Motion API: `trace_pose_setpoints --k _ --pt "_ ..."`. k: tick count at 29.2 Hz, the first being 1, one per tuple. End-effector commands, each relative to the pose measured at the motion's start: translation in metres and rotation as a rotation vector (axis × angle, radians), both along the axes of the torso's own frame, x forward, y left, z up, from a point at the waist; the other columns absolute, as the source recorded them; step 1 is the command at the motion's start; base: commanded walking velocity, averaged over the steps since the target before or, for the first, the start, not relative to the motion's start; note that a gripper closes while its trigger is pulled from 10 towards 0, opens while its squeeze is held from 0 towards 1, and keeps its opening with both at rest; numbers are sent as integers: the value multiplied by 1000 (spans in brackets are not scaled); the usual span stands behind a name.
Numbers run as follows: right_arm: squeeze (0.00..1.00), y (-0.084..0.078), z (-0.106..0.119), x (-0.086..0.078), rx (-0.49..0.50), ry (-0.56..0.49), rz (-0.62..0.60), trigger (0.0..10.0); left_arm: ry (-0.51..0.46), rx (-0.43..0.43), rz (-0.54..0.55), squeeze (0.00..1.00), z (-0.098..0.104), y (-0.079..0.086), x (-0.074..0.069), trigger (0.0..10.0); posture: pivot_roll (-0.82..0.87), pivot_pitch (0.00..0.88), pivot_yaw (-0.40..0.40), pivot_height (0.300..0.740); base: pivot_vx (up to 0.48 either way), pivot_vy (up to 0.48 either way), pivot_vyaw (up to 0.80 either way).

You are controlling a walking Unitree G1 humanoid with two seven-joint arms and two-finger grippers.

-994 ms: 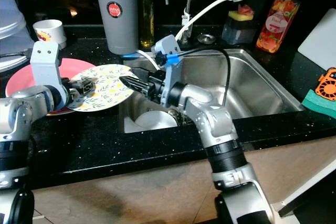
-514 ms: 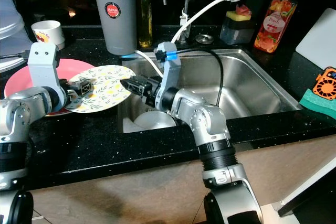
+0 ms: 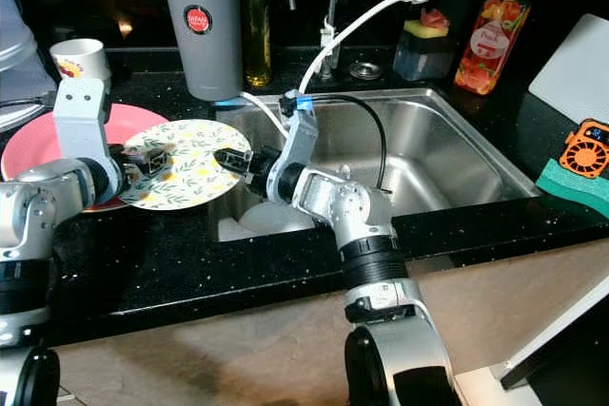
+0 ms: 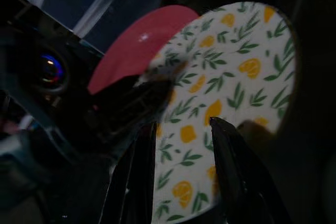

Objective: Kitchen organization

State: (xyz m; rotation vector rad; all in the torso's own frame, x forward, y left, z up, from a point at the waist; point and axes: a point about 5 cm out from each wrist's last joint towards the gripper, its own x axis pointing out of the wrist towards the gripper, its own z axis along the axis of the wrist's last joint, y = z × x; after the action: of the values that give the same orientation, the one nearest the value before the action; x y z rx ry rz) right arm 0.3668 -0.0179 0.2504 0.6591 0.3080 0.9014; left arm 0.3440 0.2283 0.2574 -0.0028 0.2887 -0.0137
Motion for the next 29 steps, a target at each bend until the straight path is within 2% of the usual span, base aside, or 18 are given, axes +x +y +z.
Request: trace_pose_setpoints --k 1,7,9,11,15,17,22,25,26,29 --pt "0 2 1 -1 18 29 19 10000 136 -7 2 0 -29 1 -2 10000 -8 96 -45 740 0 0 0" --pt "0 -1 2 2 -3 12 -12 10000 139 -7 3 0 -30 1 -3 10000 -10 95 -46 740 0 0 0" --pt "0 -6 9 5 25 -18 -47 10000 139 -7 3 0 -30 1 -3 10000 -11 95 -46 740 0 0 0" --pt "0 -11 15 9 11 -60 -81 10000 139 -6 3 0 -30 1 -3 10000 -11 97 -47 740 0 0 0" --pt "0 -22 22 16 -40 -122 -151 10000 139 -7 1 0 -30 1 -3 10000 -13 99 -48 740 0 0 0" --pt "0 -29 23 20 -100 -163 -194 10000 140 -6 1 0 -30 1 -4 10000 -13 100 -48 740 0 0 0" --pt "0 -32 14 22 -189 -179 -208 10000 140 -8 -1 0 -30 0 -4 10000 -14 102 -50 740 0 0 0" --pt "0 -28 5 20 -239 -178 -190 10000 141 -8 -1 0 -31 0 -4 10000 -14 102 -50 740 0 0 0" --pt "0 -23 -6 17 -304 -191 -180 10000 141 -8 0 0 -30 1 -4 10000 -13 104 -51 740 0 0 0" --pt "0 -19 -13 16 -327 -188 -177 10000 142 -8 0 0 -30 1 -4 10000 -12 105 -51 740 0 0 0"
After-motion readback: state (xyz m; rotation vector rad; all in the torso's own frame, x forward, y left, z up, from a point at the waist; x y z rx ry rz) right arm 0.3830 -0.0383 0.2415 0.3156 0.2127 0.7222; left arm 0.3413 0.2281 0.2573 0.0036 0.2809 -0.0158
